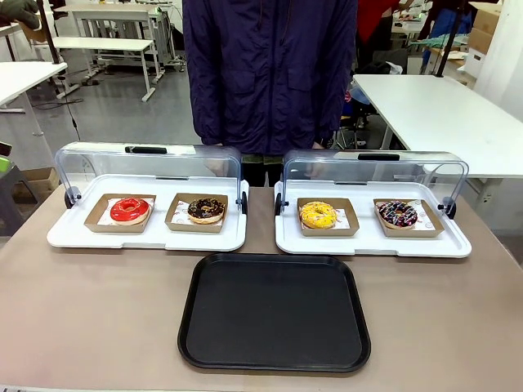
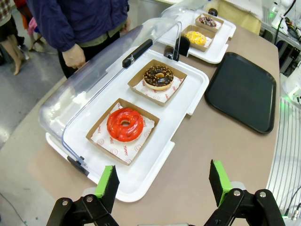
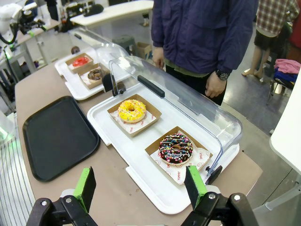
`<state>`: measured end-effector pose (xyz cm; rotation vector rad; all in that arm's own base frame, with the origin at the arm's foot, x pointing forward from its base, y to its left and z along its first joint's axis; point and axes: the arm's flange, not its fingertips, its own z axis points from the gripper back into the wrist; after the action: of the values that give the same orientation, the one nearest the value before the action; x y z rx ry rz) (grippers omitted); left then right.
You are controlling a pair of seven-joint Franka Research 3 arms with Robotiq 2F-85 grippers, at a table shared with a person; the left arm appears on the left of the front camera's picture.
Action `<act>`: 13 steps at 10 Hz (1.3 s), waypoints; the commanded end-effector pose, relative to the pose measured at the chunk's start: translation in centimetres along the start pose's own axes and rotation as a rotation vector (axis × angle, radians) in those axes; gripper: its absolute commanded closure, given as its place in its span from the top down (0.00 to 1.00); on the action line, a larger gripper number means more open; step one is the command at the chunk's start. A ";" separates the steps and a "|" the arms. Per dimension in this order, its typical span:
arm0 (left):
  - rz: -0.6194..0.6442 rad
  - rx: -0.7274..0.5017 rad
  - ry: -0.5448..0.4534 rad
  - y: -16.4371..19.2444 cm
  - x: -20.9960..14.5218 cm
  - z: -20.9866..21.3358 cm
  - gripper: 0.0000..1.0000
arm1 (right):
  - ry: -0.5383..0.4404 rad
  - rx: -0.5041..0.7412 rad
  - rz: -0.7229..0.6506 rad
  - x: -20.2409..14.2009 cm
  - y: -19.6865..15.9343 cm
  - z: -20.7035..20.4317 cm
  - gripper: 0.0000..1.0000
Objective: Move the second donut from the left to the tray.
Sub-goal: Pick up the Paper togo box containing the Donut indicated by the person and place it on the Handle tray.
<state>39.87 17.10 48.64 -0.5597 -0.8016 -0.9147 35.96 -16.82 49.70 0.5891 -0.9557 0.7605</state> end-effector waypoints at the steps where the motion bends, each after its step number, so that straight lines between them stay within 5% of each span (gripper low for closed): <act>1: -0.005 -0.008 -0.016 0.0 0.0 0.0 1.00 | -0.034 -0.003 0.025 0.2 -0.3 -0.2 1.00; 13: -0.005 -0.008 -0.016 0.0 0.0 0.0 1.00 | -0.034 -0.003 0.025 0.2 -0.3 -0.2 1.00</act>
<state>39.87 17.10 48.64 -0.5597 -0.8016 -0.9147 35.96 -16.82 49.71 0.5891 -0.9558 0.7607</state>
